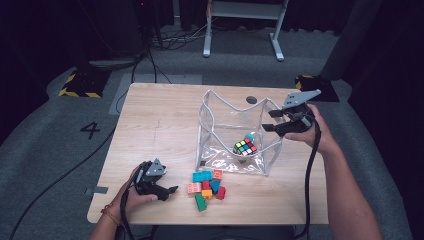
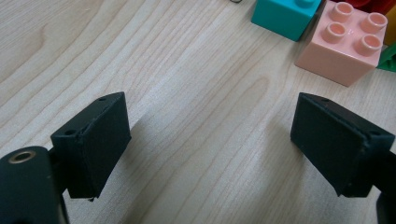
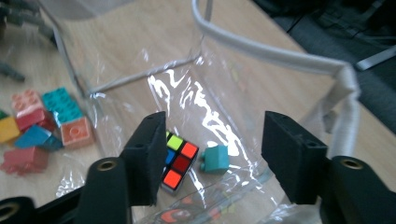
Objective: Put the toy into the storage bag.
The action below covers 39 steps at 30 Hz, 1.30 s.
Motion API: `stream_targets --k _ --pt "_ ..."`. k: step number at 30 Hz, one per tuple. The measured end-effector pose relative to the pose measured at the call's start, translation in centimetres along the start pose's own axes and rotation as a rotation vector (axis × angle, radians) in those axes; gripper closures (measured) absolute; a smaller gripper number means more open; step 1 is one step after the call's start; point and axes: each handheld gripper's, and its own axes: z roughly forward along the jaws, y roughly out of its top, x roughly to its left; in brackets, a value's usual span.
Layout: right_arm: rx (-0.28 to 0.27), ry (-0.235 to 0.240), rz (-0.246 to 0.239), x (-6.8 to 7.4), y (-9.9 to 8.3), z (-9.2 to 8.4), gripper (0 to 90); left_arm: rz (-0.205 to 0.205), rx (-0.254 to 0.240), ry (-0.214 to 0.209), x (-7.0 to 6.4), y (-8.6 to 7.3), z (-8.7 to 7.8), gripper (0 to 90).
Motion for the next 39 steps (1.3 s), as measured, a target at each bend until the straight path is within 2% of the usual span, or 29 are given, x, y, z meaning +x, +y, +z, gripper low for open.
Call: stream_targets --k 3,5,6,7,12,18,21,25,29,33,39 --pt "-0.076 -0.006 0.023 0.5 -0.4 -1.0 36.8 -0.001 0.0 -0.001 0.0 0.0 0.0 12.1" --pt "-0.095 -0.023 0.034 0.8 -0.6 -1.6 34.4 0.0 0.001 0.001 0.0 0.0 0.0 12.1" --pt "-0.111 -0.032 0.023 0.9 -0.8 -1.9 34.2 0.0 0.0 0.001 0.0 0.0 0.0 12.1" --pt "-0.128 -0.037 0.036 1.1 -0.9 -2.1 34.0 0.0 0.0 0.001 0.0 0.0 0.0 12.1" --pt "-0.175 -0.055 0.043 1.9 -1.9 -3.2 31.1 0.0 0.0 0.001 0.0 0.0 0.0 12.1" --pt "-0.222 -0.119 0.06 2.8 -3.6 -4.9 30.4 -0.001 0.0 0.0 0.0 0.0 0.0 12.1" --pt "-0.239 -0.132 0.059 3.3 -4.6 -5.7 30.1 0.0 0.0 0.001 0.0 0.0 0.0 12.1" --pt "-0.238 -0.145 0.059 3.7 -6.0 -6.2 29.9 0.0 0.001 -0.001 0.0 0.0 0.0 12.1" --pt "-0.234 -0.128 0.082 4.3 -7.7 -6.0 30.0 0.0 0.0 0.0 0.0 0.0 0.0 12.1" --pt "-0.207 -0.113 0.089 5.1 -9.3 -5.0 30.4 0.0 0.0 0.001 0.0 0.0 0.0 12.1" --pt "-0.189 -0.066 0.101 6.4 -11.2 -3.4 32.1 0.0 0.0 0.0 0.0 0.0 0.0 12.1"
